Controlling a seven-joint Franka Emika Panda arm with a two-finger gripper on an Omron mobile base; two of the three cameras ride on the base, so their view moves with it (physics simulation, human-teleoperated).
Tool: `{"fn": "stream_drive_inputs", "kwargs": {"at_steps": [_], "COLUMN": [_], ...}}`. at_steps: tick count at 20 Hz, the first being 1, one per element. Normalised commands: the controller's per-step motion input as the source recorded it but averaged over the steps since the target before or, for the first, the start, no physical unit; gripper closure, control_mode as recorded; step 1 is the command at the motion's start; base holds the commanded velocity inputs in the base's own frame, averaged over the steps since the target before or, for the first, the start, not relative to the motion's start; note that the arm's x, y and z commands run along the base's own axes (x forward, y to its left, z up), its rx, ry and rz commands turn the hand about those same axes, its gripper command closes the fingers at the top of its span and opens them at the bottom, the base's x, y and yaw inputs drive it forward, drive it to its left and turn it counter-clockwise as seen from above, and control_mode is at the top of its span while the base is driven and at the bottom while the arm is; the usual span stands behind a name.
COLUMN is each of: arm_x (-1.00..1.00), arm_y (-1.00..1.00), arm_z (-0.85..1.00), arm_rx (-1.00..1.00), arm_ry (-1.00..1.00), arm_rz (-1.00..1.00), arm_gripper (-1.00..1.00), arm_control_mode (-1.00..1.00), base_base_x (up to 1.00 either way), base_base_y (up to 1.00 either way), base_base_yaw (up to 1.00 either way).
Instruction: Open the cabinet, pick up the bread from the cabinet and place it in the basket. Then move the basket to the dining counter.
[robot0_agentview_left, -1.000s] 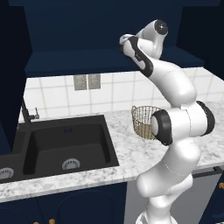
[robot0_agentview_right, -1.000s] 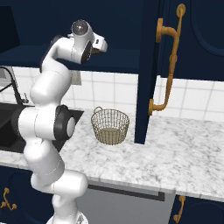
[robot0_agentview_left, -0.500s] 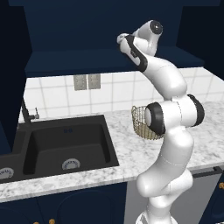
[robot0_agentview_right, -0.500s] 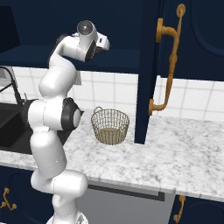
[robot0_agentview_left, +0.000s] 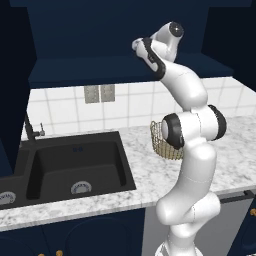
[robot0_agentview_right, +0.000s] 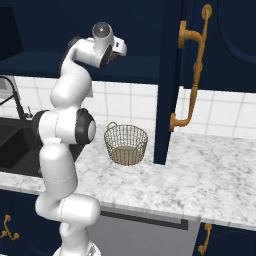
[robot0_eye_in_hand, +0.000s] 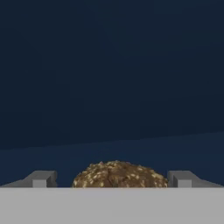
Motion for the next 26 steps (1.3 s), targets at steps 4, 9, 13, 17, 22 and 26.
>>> {"fn": "stream_drive_inputs", "kwargs": {"at_steps": [4,9,13,17,22,26], "arm_x": [0.0,0.16,0.19,-0.05,-0.04,0.15], "arm_y": [-0.02,0.0,0.0,0.0,0.0,0.0], "arm_z": [-0.21,-0.19,-0.21,-0.6,-0.62,-0.5], "arm_rx": [-0.06,-0.07,-0.08,-0.13,-0.04,-0.01], "arm_ry": [0.0,0.0,0.0,0.0,0.0,0.0], "arm_rz": [0.06,0.04,0.03,0.01,0.0,0.0], "arm_gripper": [-1.0,-1.0,-1.0,-1.0,-1.0,1.0], "arm_control_mode": [-1.0,-1.0,-1.0,-1.0,-1.0,-1.0], "base_base_x": [0.0,0.0,0.0,0.0,0.0,0.0], "base_base_y": [0.0,0.0,0.0,0.0,0.0,0.0], "base_base_yaw": [0.0,0.0,0.0,0.0,0.0,0.0]}}
